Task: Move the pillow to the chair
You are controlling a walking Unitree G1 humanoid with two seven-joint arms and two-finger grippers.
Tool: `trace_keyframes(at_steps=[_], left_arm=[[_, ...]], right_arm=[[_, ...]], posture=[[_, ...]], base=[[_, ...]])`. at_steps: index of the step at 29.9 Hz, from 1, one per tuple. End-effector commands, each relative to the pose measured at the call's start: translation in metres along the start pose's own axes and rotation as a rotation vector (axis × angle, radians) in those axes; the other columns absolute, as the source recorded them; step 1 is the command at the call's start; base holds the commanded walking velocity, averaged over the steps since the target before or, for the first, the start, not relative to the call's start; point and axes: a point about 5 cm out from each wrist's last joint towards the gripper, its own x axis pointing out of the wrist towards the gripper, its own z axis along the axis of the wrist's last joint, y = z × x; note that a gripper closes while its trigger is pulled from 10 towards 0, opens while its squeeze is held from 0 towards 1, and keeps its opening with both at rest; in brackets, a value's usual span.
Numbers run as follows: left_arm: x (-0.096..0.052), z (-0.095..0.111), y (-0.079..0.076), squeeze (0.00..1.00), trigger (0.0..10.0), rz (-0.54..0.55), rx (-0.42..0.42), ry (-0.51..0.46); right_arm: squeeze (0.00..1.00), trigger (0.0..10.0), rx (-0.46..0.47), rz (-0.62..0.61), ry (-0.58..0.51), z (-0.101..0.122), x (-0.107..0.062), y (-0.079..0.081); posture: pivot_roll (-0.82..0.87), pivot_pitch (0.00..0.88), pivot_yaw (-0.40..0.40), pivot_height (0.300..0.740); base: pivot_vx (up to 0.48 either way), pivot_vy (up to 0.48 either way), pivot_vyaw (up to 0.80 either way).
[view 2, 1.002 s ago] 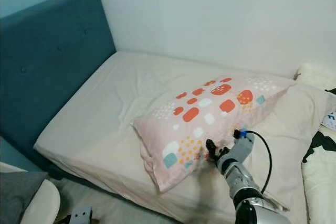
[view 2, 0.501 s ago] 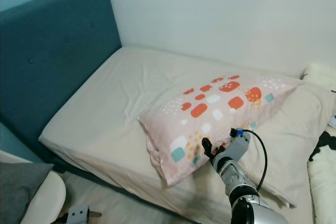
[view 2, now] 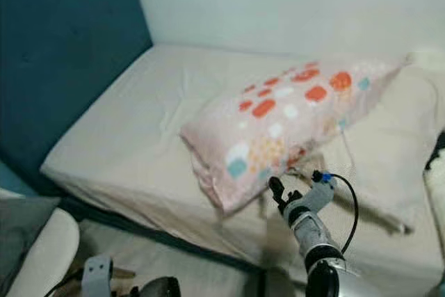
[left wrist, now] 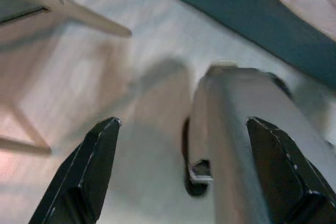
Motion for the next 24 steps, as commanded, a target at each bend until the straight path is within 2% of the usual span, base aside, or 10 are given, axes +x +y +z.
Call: trace_keyframes(at_steps=[1,4,5,6,8,9,11,15,21,24], left_arm=[[-0.010,-0.037,0.004,0.00,10.0,0.005,0.019,0.149],[-0.012,-0.041,0.008,0.00,10.0,0.011,0.027,0.155],[-0.013,-0.043,0.010,0.00,10.0,0.014,0.028,0.158],[-0.013,-0.043,0.010,0.00,10.0,0.014,0.028,0.158],[-0.015,-0.047,0.015,0.00,10.0,0.023,0.025,0.160],[-0.015,-0.047,0.015,0.00,10.0,0.023,0.025,0.160],[-0.017,-0.050,0.019,0.00,10.0,0.031,0.030,0.164],[-0.021,-0.056,0.025,0.00,10.0,0.043,0.038,0.173],[-0.023,-0.060,0.027,0.00,10.0,0.051,0.045,0.183],[-0.024,-0.059,0.035,0.00,10.0,0.103,0.022,0.166]], right_arm=[[0.00,10.0,0.029,0.061,-0.014,0.003,0.005,0.012],[0.00,10.0,0.024,0.135,-0.023,0.007,0.010,0.026],[0.00,10.0,0.032,0.196,-0.033,0.010,0.013,0.036],[0.00,10.0,0.032,0.196,-0.033,0.010,0.013,0.036],[0.00,10.0,0.037,0.275,-0.048,0.015,0.016,0.051],[0.00,10.0,0.037,0.275,-0.048,0.015,0.016,0.051],[0.00,10.0,0.027,0.342,-0.060,0.020,0.019,0.063],[0.00,10.0,0.046,0.541,-0.075,0.031,0.019,0.087],[0.00,10.0,0.023,0.597,-0.050,0.029,0.018,0.092],[0.00,10.0,0.010,0.703,-0.008,0.024,0.014,0.101]], posture=[[-0.05,0.154,0.044,0.560],[-0.04,0.163,0.046,0.545],[-0.04,0.173,0.049,0.535],[-0.04,0.173,0.049,0.535],[-0.03,0.186,0.051,0.525],[-0.03,0.186,0.051,0.525],[-0.02,0.200,0.049,0.516],[-0.02,0.223,0.047,0.516],[-0.02,0.236,0.049,0.516],[-0.01,0.249,0.045,0.516]], base=[[0.000,0.000,0.00],[0.000,0.000,0.00],[0.000,0.000,0.00],[0.000,0.000,0.00],[0.000,0.000,0.00],[0.000,0.000,0.00],[0.000,0.000,0.00],[0.000,0.000,0.00],[0.000,0.000,0.00],[0.000,0.000,0.00]])
